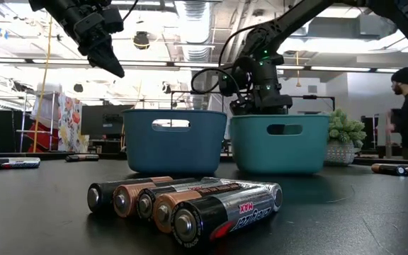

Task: Sort batteries
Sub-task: Move the green bin to the right side of the bin

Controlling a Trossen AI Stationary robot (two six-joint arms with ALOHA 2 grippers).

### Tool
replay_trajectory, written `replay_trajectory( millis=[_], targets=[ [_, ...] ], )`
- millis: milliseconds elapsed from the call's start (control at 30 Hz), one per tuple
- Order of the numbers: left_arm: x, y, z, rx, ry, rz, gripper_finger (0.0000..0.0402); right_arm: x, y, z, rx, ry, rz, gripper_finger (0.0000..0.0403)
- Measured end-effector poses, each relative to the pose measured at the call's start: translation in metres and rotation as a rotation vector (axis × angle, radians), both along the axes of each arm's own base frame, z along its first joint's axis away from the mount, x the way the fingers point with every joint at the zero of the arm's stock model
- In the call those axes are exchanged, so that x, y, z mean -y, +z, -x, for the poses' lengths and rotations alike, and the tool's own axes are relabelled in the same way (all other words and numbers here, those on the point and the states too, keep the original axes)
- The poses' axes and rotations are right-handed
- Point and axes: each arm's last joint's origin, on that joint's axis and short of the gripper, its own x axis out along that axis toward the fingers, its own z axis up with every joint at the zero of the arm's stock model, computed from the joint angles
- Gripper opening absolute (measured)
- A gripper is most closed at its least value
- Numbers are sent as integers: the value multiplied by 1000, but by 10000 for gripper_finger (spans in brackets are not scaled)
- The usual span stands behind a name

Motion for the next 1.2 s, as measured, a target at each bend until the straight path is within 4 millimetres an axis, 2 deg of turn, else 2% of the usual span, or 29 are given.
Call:
replay_trajectory(
  millis=[300, 767, 1200],
  targets=[
    [1, -2, 2, -29, 2, 18, 80, -11, 0, -6, 16, 72, 4, 5],
    [2, -4, 3, -39, 5, 29, 80, -13, 0, -6, 13, 80, 11, 5],
    [2, -4, 3, -54, -5, 24, 80, -18, 0, -8, 8, 96, 9, 43]
  ],
)
